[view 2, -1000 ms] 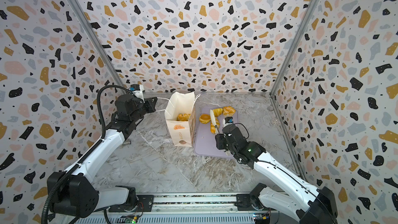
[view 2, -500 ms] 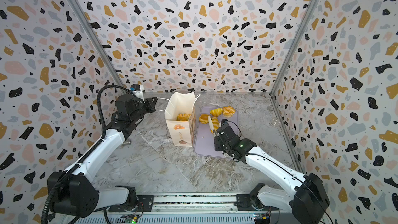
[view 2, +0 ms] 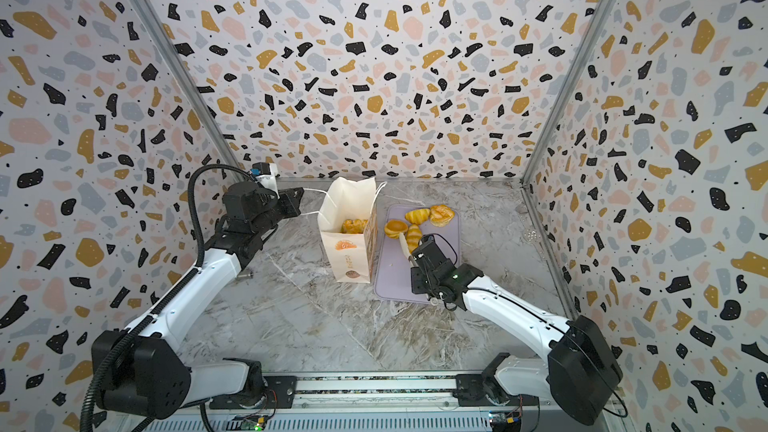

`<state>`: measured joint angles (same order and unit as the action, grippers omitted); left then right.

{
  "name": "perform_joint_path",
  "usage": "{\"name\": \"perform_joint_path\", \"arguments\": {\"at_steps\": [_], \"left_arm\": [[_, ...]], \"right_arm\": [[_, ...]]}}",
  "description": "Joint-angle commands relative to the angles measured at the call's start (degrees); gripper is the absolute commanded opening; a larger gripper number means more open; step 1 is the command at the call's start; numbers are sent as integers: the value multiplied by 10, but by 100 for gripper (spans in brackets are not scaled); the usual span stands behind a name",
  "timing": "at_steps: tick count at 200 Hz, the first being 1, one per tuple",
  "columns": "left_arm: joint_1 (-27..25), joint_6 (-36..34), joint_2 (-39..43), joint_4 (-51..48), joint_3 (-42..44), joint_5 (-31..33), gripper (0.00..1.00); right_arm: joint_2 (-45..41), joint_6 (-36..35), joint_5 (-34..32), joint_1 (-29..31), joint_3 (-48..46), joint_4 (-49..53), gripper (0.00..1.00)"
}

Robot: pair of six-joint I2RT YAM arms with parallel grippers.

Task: Place the fake bread into the paper bag
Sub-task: 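Lower the open tongs around another striped croissant on the tray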

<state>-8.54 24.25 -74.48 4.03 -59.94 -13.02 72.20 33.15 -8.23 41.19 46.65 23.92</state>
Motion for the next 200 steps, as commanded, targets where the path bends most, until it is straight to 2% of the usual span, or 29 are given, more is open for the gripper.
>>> {"name": "perform_joint_path", "arguments": {"at_steps": [1, 66, 200], "left_arm": [[-3, 1, -3, 4, -15, -6, 0], [-3, 0, -3, 3, -16, -5, 0], [-3, 1, -8, 2, -17, -5, 0]], "right_arm": [[7, -4, 4, -1, 14, -11, 54], [77, -16, 7, -4, 47, 0, 54], [160, -48, 5, -28, 81, -8, 56]]}}
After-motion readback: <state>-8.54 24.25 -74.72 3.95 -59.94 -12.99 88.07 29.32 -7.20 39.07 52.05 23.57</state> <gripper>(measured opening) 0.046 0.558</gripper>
